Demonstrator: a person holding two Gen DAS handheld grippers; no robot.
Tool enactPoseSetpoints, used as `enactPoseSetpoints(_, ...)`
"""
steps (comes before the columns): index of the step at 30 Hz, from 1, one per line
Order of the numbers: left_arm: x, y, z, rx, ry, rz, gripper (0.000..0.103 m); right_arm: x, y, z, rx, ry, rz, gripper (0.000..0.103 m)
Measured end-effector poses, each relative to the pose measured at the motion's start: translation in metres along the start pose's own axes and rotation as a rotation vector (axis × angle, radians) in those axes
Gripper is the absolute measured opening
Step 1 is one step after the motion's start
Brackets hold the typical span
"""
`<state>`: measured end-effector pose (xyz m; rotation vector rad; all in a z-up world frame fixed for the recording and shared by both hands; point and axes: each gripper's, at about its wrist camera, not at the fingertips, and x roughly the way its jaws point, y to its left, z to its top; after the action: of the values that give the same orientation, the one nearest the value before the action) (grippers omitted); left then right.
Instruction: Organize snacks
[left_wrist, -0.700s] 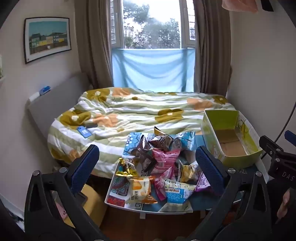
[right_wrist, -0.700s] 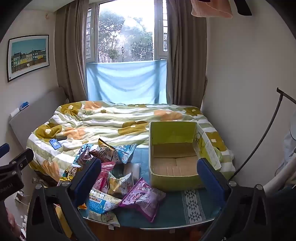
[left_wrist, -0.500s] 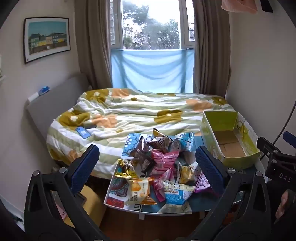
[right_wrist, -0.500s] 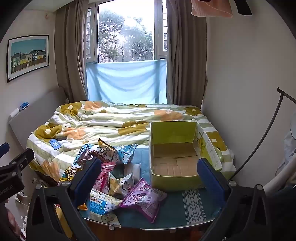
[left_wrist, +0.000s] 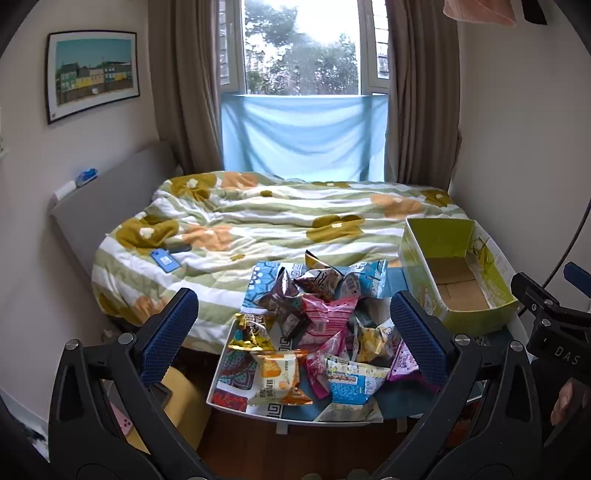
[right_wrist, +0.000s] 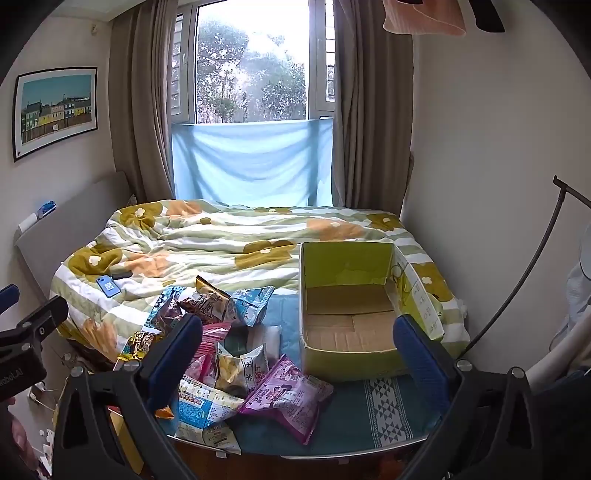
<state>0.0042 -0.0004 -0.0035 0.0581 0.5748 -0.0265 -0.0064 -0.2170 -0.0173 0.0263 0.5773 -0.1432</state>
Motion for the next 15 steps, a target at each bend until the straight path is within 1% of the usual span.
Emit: enactPoseSetpoints(15, -0.0024, -0.0036, 0.0008, 0.003, -0.006, -0.015, 0.103, -0.0009, -0.0006, 0.0003, 0.002, 0.0, 0.004, 0.103)
